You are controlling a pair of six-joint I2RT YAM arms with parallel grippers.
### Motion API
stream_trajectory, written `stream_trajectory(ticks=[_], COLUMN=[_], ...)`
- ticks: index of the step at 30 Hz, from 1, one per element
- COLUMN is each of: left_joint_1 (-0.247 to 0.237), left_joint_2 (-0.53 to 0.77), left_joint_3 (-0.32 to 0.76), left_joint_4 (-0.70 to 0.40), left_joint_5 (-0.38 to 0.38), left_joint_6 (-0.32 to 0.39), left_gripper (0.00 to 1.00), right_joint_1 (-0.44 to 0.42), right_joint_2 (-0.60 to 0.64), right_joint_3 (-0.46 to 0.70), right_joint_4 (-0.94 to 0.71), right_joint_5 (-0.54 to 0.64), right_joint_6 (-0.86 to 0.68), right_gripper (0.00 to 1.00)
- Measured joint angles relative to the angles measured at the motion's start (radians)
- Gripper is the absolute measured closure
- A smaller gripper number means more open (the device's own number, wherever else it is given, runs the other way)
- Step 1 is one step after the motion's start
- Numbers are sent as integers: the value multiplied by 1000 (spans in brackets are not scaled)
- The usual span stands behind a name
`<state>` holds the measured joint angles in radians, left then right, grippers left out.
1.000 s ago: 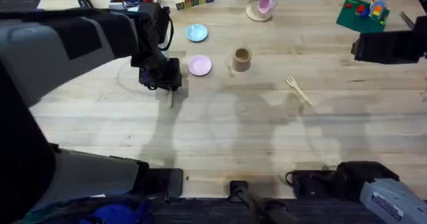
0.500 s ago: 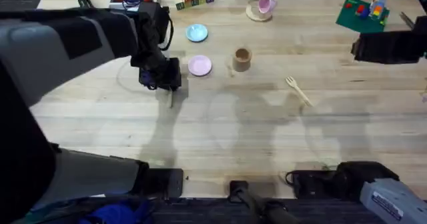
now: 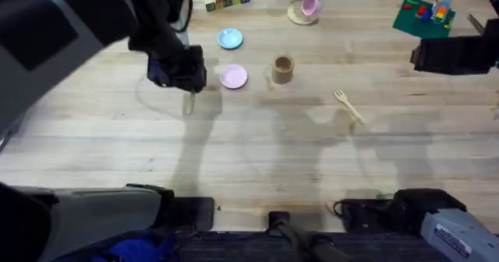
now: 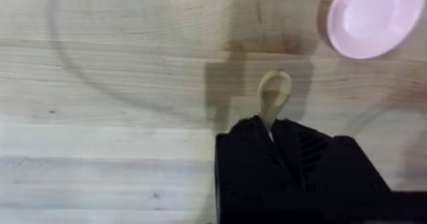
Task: Pick up a utensil and set it on the pink plate, then put the other utensil in the container.
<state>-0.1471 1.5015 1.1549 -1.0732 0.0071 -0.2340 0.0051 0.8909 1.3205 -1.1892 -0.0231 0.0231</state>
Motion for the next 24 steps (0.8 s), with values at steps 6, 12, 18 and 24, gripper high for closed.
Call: stream_trajectory(ticks=[6, 12, 18, 24], left_joint_1=[0, -2, -38, -93], left_joint_2=[-1, -1, -1, 0], left_joint_3=[118, 220, 248, 248], left_joint_4=[-94, -110, -108, -82], left_joint_5=[0, 0, 0, 0], left_joint_6=[46, 78, 90, 95], left_gripper=[960, 960, 960, 960], right_joint_1=[0, 0, 0, 0], right_joint_2=[0, 0, 0, 0], right_joint_3=[0, 0, 0, 0], right_joint_4=[0, 0, 0, 0], right_joint_5=[0, 0, 0, 0], right_joint_6=[0, 0, 0, 0], right_gripper=[6, 5, 6, 5])
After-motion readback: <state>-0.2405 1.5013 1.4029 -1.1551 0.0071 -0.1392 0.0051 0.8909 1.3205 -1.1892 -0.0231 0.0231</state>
